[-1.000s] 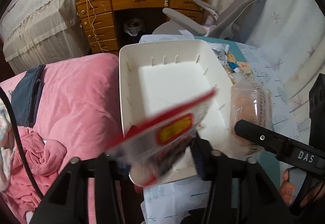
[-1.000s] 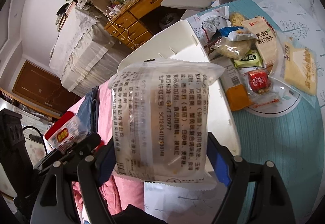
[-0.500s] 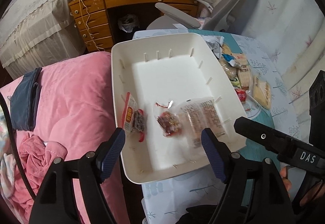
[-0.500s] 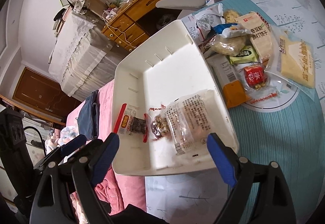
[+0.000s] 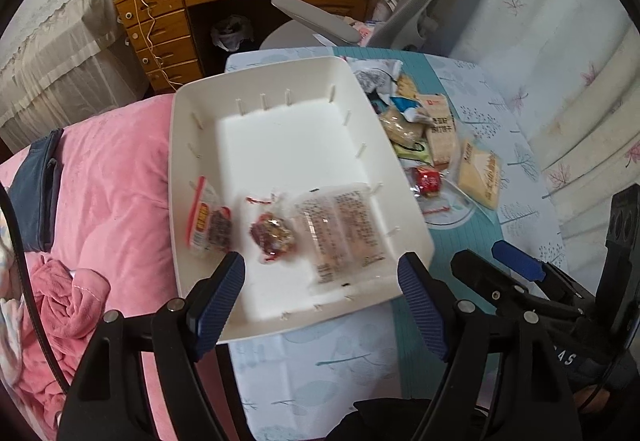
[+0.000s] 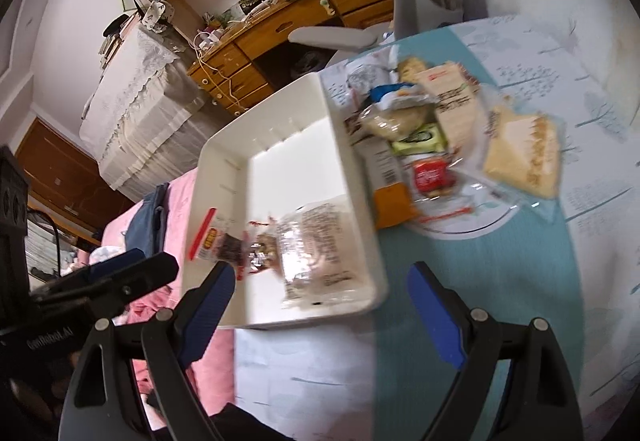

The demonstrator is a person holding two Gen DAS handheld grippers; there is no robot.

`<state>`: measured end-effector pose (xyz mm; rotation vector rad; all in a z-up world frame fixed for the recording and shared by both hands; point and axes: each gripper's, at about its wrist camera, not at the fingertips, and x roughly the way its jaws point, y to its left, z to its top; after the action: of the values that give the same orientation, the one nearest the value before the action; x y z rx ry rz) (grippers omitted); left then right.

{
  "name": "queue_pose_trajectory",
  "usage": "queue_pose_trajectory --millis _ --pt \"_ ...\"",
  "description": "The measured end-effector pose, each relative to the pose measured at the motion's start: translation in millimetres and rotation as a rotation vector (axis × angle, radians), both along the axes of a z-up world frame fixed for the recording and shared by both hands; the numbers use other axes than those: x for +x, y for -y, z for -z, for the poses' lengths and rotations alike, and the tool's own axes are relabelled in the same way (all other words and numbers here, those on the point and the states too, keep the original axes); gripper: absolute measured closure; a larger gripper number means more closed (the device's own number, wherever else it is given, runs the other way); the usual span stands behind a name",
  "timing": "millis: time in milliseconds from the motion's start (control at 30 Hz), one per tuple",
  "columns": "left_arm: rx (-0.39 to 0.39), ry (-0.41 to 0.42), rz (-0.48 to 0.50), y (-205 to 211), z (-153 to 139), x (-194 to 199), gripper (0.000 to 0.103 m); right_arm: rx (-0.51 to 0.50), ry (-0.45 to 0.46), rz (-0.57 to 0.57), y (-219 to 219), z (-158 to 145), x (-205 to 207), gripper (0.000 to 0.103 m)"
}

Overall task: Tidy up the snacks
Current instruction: 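Move both open tools back over the snack pile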

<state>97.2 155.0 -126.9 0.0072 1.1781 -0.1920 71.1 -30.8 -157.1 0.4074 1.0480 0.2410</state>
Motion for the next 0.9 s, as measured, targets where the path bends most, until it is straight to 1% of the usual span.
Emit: queue_pose_trajectory --millis 233,400,567,700,900 --pt "-0.029 -0.070 -0.001 39 1 5 0.025 -0.051 0.026 -0.023 32 -7 -7 0.014" --pt "-0.024 -0.096 -0.017 73 2 11 0.025 -0.095 0.039 -0.058 57 -8 -7 0.014" --pt "-0.018 -0.122 -0.048 104 7 20 0.025 -0.105 0.023 -0.103 85 -4 -1 0.014" --pt "-0.002 -0.140 -0.089 126 17 28 0.025 -0.119 0.009 -0.141 105 3 4 0.014" --pt "0.006 -0.161 -0.155 153 36 44 0.025 -0.110 -0.056 -0.169 139 23 15 0.014"
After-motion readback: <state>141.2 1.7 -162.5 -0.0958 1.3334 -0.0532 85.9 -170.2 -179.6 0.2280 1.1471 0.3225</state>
